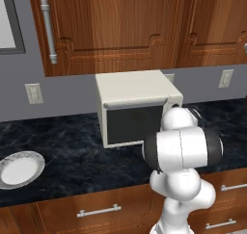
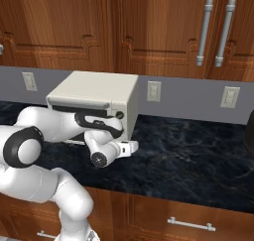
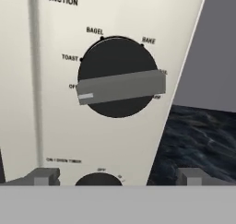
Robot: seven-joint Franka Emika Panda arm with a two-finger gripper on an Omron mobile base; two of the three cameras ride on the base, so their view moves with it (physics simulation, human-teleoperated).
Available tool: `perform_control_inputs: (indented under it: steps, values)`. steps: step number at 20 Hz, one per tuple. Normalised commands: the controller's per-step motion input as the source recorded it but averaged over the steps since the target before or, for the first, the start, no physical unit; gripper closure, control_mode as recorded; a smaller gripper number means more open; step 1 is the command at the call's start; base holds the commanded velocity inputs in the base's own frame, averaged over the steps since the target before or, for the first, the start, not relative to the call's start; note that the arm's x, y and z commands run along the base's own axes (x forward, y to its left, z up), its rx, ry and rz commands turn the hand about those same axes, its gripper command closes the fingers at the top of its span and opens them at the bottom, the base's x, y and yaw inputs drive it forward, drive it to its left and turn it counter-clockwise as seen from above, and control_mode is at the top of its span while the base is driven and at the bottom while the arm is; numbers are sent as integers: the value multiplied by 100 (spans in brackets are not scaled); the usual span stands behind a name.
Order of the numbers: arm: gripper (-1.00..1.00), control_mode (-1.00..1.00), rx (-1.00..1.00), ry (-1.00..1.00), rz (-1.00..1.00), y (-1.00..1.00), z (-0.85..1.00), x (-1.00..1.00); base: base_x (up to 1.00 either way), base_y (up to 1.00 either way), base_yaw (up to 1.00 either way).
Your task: Pick up the bagel from the plate, place it on the toaster oven rack, close the door, and set the timer.
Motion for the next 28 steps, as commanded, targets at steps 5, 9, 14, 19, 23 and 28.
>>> perform_control_inputs:
  steps: [5, 9, 14, 19, 23, 28]
  values:
    - [-100, -100, 0, 0, 0, 9, -6, 2, 0, 0, 0]
    - [-100, -100, 0, 0, 0, 0, -25, 7, 0, 0, 0]
    - [-100, -100, 0, 0, 0, -9, -20, 2, 0, 0, 0]
    - [-100, -100, 0, 0, 0, -7, -16, 0, 0, 0, 0]
    - [-100, -100, 0, 0, 0, -1, -17, 2, 0, 0, 0]
    - [-100, -100, 0, 0, 0, 0, -1, 6, 0, 0, 0]
